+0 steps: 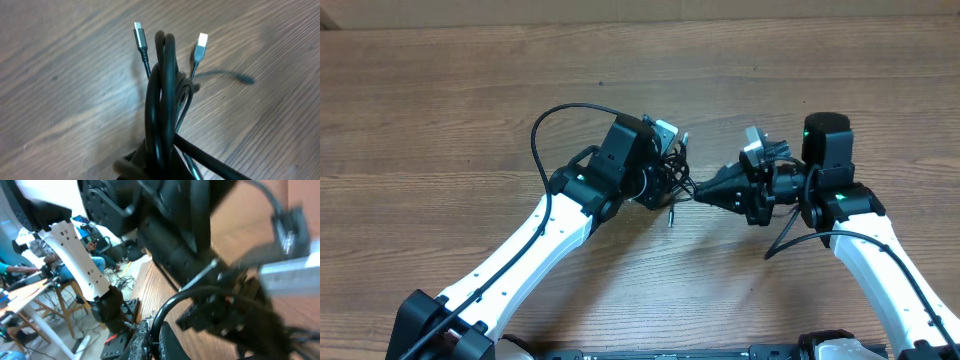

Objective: Untangle cables

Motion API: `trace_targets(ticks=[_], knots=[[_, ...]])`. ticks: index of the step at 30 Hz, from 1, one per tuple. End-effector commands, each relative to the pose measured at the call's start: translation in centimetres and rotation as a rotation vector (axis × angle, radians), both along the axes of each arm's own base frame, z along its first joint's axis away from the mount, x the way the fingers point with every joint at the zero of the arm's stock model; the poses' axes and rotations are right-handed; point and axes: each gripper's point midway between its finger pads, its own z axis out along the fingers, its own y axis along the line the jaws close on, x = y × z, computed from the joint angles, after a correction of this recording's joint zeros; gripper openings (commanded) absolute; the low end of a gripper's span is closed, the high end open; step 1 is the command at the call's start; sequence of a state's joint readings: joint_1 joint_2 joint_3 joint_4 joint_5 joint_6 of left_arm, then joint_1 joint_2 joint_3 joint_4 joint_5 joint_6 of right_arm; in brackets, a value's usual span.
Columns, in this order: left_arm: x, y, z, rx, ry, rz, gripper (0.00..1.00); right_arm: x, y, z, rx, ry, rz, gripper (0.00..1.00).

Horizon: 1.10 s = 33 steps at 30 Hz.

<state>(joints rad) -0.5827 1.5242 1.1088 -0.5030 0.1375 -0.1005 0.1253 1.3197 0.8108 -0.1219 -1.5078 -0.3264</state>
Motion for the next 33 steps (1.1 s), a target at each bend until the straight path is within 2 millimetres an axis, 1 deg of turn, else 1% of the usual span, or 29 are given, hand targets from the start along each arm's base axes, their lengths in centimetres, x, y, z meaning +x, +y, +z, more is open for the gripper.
trace_targets(ticks=[1,6,9,12,15,18,19,21,22,23,24,25,26,27,28,29,32,33], knots=[[0.4,2.1,-0.2,0.092,-0.009,0.055,0.04,-0.4,0.1,2.0,0.023,0.065,0.059,0.04],[-0.3,3.6,-1.2,0.170,0.023,0.083,0.04,0.1,0.2,4.0,0.021,0.032,0.060,0.04],[-0.6,3.7,-1.4,0.175,0.038,0.079,0.04,0.2,0.2,5.3,0.022,0.005,0.058,0.04],[-0.9,3.4,-1.4,0.157,0.054,0.063,0.04,0.2,0.2,5.8,0.024,-0.018,0.051,0.04],[-1.1,3.1,-1.4,0.144,0.063,0.059,0.04,1.1,0.1,5.6,0.025,0.027,0.003,0.04],[-1.1,3.1,-1.4,0.135,0.072,0.079,0.04,2.7,-0.4,4.8,0.019,0.130,-0.082,0.04],[-1.1,3.2,-1.4,0.130,0.077,0.089,0.04,3.4,-0.7,4.4,0.015,0.178,-0.124,0.05],[-1.1,3.2,-1.4,0.122,0.084,0.105,0.04,5.3,-1.6,2.9,-0.002,0.307,-0.239,0.06],[-1.1,3.2,-1.4,0.119,0.086,0.114,0.04,6.2,-2.1,1.9,-0.015,0.377,-0.303,0.17],[-1.0,3.2,-1.4,0.116,0.086,0.118,0.04,6.9,-2.7,0.8,-0.032,0.444,-0.363,0.35],[-1.0,3.1,-1.4,0.113,0.086,0.122,0.04,7.3,-3.1,-0.1,-0.049,0.487,-0.402,0.54],[-0.9,3.1,-1.3,0.106,0.089,0.134,0.04,7.1,-3.2,-0.8,-0.067,0.487,-0.407,0.67],[-0.9,3.1,-1.3,0.099,0.091,0.145,0.04,6.9,-3.2,-1.3,-0.083,0.482,-0.404,0.72],[-0.8,3.1,-1.2,0.085,0.098,0.167,0.04,6.5,-3.2,-1.9,-0.100,0.481,-0.399,0.85],[-0.7,3.1,-1.2,0.066,0.111,0.196,0.04,6.2,-3.1,-2.5,-0.119,0.490,-0.394,0.95],[-0.7,3.0,-1.1,0.048,0.122,0.217,0.04,6.1,-3.0,-3.2,-0.141,0.505,-0.406,1.00],[-0.6,2.3,-0.8,-0.016,0.150,0.261,0.04,6.3,-3.0,-5.6,-0.235,0.524,-0.484,1.00],[-0.6,2.0,-0.7,-0.037,0.159,0.265,0.04,6.4,-3.0,-6.1,-0.257,0.526,-0.507,1.00]])
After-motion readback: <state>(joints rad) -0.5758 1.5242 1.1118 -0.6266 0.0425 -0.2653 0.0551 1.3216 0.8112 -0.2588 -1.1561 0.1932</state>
